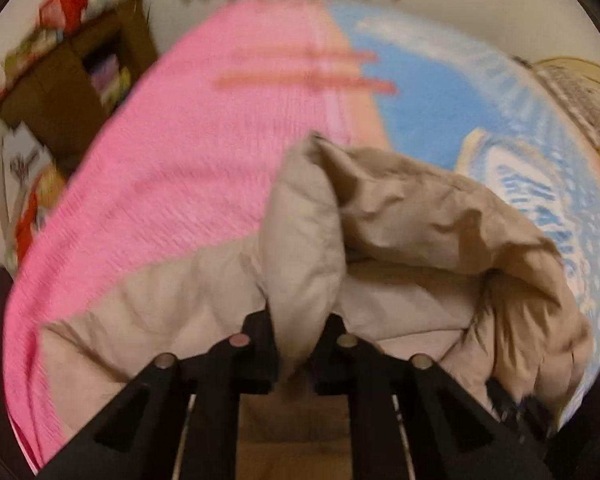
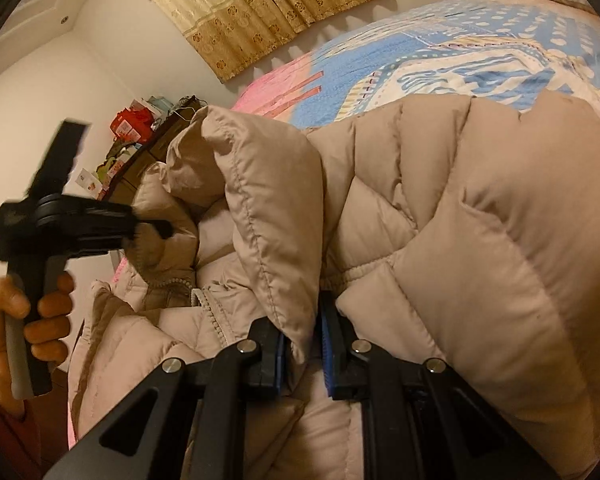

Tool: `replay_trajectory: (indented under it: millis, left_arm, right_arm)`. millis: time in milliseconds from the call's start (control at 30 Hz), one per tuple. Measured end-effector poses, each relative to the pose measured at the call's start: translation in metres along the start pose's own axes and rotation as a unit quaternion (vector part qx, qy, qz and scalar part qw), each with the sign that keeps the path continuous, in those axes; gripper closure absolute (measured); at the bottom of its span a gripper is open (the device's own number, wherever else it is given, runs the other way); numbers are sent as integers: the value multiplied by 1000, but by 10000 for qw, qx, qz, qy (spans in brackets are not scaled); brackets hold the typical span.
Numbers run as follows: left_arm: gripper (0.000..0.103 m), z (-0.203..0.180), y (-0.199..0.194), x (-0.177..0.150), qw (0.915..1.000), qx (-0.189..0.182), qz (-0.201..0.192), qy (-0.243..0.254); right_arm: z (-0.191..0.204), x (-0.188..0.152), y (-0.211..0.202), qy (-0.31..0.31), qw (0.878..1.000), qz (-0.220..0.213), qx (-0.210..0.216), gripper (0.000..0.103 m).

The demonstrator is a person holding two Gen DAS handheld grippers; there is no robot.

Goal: Fold large clothes

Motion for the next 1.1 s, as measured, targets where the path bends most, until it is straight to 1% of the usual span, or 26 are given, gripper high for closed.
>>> replay_trajectory:
  millis: [100, 167, 233, 267, 300, 367, 400, 467, 500, 533, 567, 633, 667, 700, 733, 767, 800, 833, 867, 900, 933, 967, 1000, 1033, 1067, 1100]
  left_arm:
    - [94, 8, -44, -32, 9980, -239, -561, 152]
    - [95, 17, -54, -62, 9968, -226, -761, 98]
    - [94, 36, -32, -92, 9976, -142, -653, -163]
    - [88, 44, -18, -98, 9979, -82, -564, -313]
    - [87, 55, 0, -105, 9972, -141, -497, -538]
    - [87, 72, 13, -107, 9897, -649, -727, -1043]
    - [86, 82, 15, -107, 9827, -954, -723, -1412]
    - [86, 90, 18, -111, 9722, -1315, -710, -1804]
    - [86, 91, 19, -113, 9691, -1405, -765, -1880]
    - [86, 89, 20, -113, 9676, -1421, -830, -1915]
    - [86, 85, 20, -111, 9680, -1387, -872, -1901]
    - [86, 81, 18, -112, 9717, -1231, -952, -1779]
    - [86, 77, 17, -110, 9724, -1200, -961, -1756]
    - [86, 76, 16, -108, 9724, -1195, -964, -1756]
    - [86, 77, 17, -107, 9720, -1213, -962, -1769]
    - [86, 72, 17, -107, 9718, -1224, -954, -1774]
    - [86, 72, 17, -108, 9717, -1230, -948, -1779]
    - [86, 71, 17, -107, 9718, -1229, -948, -1776]
    - [86, 73, 17, -107, 9717, -1240, -942, -1774]
    - [86, 78, 18, -105, 9713, -1268, -927, -1785]
    - [86, 80, 14, -105, 9699, -1354, -898, -1814]
    - [86, 85, 11, -101, 9690, -1424, -858, -1829]
    - [83, 93, 2, -102, 9653, -1570, -803, -1927]
    - [78, 98, -17, -105, 9597, -1722, -824, -2063]
    - [76, 97, -33, -103, 9590, -1721, -963, -2034]
    - [76, 93, -51, -102, 9632, -1571, -1131, -1867]
  right_arm:
    - [-2, -1, -1, 61, 10000, -2, 73, 90]
    - [-3, -1, -1, 126, 9998, 0, 145, 90]
    - [-6, -1, -1, 206, 9996, 0, 214, 90]
    - [-6, -1, -2, 240, 9994, 5, 239, 90]
    - [-6, -2, -2, 256, 9994, 25, 252, 90]
    - [-4, -7, -10, 278, 9989, 171, 337, 87]
    - [-3, -9, -18, 213, 9989, 223, 345, 87]
    - [-7, -10, -45, 64, 9997, 241, 10, 87]
    - [-11, -6, -58, 129, 9997, 100, -170, 87]
    - [-13, 7, -79, 183, 9989, -255, -360, 87]
    - [-7, 28, -102, 121, 9970, -710, -292, 87]
    - [13, 69, -124, -93, 9917, -1283, -36, 87]
    - [28, 94, -123, -127, 9900, -1364, 332, 87]
    - [40, 114, -113, -82, 9895, -1260, 698, 87]
    - [49, 129, -97, -23, 9896, -1096, 928, 87]
    - [56, 141, -76, 19, 9906, -867, 1059, 87]
    - [62, 147, -48, 23, 9930, -572, 1030, 87]
    - [62, 143, -18, 122, 9956, -231, 901, 87]
    - [61, 128, 8, 342, 9945, 192, 971, 87]
    - [59, 113, 20, 499, 9921, 447, 1060, 87]
    - [58, 81, 34, 589, 9894, 781, 1074, 87]
    - [58, 63, 38, 453, 9898, 924, 989, 86]
    - [57, 37, 44, -41, 9925, 996, 707, 86]
    - [56, 16, 44, -688, 9937, 792, 383, 89]
    - [55, 3, 39, -1060, 9930, 475, 233, 89]
    - [51, 2, 39, -1022, 9936, 425, 215, 89]
Point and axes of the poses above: each gripper's, at about its wrist camera, not at the fingertips, and y roughly the way its jaws point, z to its left, x to its top, the point moved 5 cm from there along y, roughly the way its jaws point, and after that the axes turned 1 degree about -x, right-handed, at the moved point
